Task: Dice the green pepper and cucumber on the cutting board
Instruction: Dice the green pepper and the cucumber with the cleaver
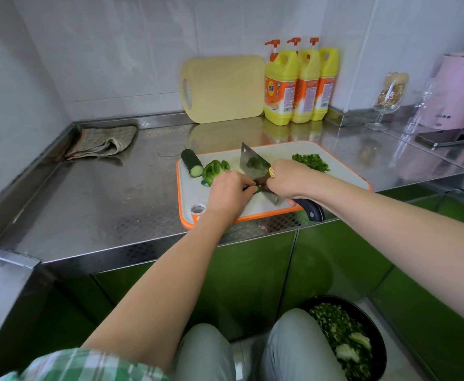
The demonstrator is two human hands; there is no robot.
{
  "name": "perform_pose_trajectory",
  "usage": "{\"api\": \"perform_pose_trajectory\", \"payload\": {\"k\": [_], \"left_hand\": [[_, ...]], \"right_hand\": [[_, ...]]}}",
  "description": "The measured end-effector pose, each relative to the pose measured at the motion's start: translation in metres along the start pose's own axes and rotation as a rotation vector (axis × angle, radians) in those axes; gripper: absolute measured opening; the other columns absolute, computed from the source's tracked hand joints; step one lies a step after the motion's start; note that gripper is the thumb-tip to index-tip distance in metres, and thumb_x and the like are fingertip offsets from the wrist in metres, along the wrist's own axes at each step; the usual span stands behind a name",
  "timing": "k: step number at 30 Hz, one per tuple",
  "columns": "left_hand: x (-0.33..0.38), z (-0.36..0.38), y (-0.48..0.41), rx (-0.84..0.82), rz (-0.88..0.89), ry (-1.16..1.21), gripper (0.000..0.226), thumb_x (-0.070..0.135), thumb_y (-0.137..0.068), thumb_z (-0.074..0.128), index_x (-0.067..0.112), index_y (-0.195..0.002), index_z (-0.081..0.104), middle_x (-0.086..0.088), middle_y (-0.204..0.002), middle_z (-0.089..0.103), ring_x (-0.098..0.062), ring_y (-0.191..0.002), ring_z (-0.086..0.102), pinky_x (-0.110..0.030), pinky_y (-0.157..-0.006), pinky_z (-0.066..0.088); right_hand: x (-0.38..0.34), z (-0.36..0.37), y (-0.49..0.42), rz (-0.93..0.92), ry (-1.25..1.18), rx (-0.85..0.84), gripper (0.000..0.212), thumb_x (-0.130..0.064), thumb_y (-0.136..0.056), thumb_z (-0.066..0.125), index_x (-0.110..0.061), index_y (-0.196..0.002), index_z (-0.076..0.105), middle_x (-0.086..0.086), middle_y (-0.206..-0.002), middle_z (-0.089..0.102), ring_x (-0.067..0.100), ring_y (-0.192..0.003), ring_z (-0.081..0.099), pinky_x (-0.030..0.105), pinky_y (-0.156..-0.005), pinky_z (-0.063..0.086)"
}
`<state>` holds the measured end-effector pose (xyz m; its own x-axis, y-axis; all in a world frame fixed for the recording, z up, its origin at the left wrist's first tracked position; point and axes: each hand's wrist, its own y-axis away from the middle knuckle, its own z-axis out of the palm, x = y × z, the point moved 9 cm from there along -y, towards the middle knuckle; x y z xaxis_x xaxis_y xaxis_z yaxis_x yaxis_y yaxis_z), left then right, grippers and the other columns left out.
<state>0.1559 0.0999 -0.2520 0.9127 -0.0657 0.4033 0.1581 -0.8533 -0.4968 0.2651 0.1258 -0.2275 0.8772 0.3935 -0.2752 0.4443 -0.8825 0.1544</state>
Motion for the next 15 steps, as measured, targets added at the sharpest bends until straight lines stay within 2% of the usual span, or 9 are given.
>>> {"api": "perform_pose_trajectory", "payload": {"k": [3, 7, 11, 15], "left_hand": [[0.0, -0.002, 0.001, -0.004, -0.022, 0.017, 0.016, 0.023, -0.085, 0.069, 0.014, -0.094, 0.079, -0.004, -0.09, 0.076, -0.025, -0.085, 0.066, -0.029, -0.071, 0.047], [-0.001, -0.001, 0.004, -0.056, -0.052, 0.025, 0.02, 0.025, -0.085, 0.067, 0.016, -0.099, 0.078, -0.005, -0.092, 0.075, -0.025, -0.087, 0.065, -0.029, -0.071, 0.047], [-0.008, -0.004, 0.009, -0.056, -0.089, -0.052, 0.04, 0.034, -0.083, 0.07, 0.012, -0.116, 0.069, -0.01, -0.113, 0.067, -0.03, -0.109, 0.055, -0.034, -0.088, 0.043], [-0.017, -0.009, 0.011, -0.023, -0.184, -0.098, 0.028, 0.038, -0.082, 0.069, 0.016, -0.098, 0.075, -0.008, -0.099, 0.064, -0.027, -0.096, 0.055, -0.031, -0.074, 0.043]], "right_hand": [[-0.002, 0.004, -0.001, 0.011, -0.02, 0.02, 0.011, -0.003, -0.091, 0.049, 0.003, -0.095, 0.056, 0.017, -0.073, 0.06, 0.024, -0.042, 0.054, 0.023, -0.044, 0.037], [-0.005, 0.005, -0.002, 0.018, 0.005, 0.01, 0.016, -0.004, -0.091, 0.05, 0.004, -0.102, 0.059, 0.016, -0.072, 0.062, 0.023, -0.042, 0.054, 0.025, -0.046, 0.04], [-0.006, 0.005, 0.0, 0.013, 0.038, -0.024, 0.019, -0.003, -0.091, 0.05, 0.006, -0.103, 0.061, 0.013, -0.065, 0.06, 0.021, -0.042, 0.053, 0.024, -0.045, 0.038], [-0.004, 0.002, 0.004, -0.003, 0.028, -0.03, 0.011, -0.002, -0.09, 0.048, 0.003, -0.09, 0.057, 0.014, -0.055, 0.053, 0.023, -0.042, 0.054, 0.023, -0.042, 0.034]]}}
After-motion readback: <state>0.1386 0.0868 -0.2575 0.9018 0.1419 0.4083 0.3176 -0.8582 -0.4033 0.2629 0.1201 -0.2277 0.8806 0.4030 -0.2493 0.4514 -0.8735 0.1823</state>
